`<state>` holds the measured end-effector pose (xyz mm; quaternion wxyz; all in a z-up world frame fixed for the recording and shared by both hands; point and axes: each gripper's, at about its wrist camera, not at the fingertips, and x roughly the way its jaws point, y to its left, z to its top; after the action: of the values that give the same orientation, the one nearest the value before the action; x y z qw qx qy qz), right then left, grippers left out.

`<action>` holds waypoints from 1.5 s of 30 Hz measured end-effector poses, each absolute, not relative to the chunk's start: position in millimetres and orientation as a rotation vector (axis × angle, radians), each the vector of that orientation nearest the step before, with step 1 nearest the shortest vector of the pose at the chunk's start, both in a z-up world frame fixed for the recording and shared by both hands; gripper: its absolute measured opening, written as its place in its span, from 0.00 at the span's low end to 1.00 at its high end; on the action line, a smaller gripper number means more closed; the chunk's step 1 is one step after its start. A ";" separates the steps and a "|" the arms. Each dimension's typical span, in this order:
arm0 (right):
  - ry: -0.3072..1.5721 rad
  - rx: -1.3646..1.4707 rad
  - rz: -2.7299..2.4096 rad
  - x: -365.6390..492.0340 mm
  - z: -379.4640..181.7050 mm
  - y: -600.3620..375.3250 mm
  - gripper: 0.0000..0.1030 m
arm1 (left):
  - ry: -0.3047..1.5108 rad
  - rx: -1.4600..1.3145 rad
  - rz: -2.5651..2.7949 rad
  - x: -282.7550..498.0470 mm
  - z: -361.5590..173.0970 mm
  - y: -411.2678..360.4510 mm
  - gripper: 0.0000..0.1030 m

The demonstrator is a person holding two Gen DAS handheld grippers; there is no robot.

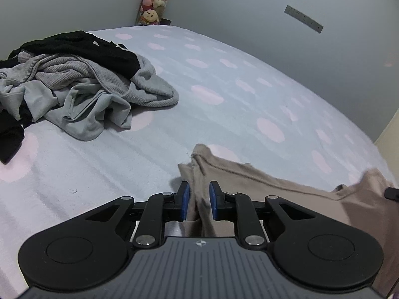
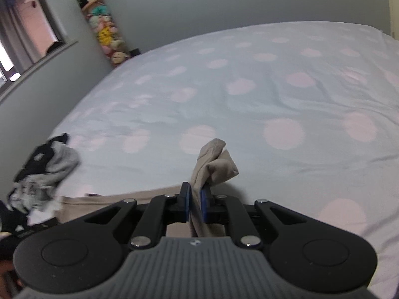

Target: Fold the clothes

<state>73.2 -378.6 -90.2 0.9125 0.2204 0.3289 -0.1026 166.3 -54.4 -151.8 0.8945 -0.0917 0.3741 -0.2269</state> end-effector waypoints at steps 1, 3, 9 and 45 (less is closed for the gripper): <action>0.676 0.452 -0.197 77.2 -85.4 -369.2 0.10 | 0.773 -0.196 -0.478 165.6 -149.8 -53.0 0.15; 0.671 0.445 -0.166 86.1 -76.1 -349.0 0.10 | 0.761 -0.196 -0.489 164.0 -147.3 -50.7 0.15; 0.670 0.413 -0.076 118.0 -66.6 -283.2 0.10 | 0.749 -0.221 -0.504 163.9 -143.7 -39.4 0.15; 0.743 0.339 0.110 145.6 -88.4 -177.5 0.35 | 0.834 -0.258 -0.587 128.9 -137.1 -1.9 0.09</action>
<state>145.6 -177.5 -88.4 0.9163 0.1647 0.3611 0.0534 128.9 -1.9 -137.1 0.8649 -0.1232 0.3980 -0.2800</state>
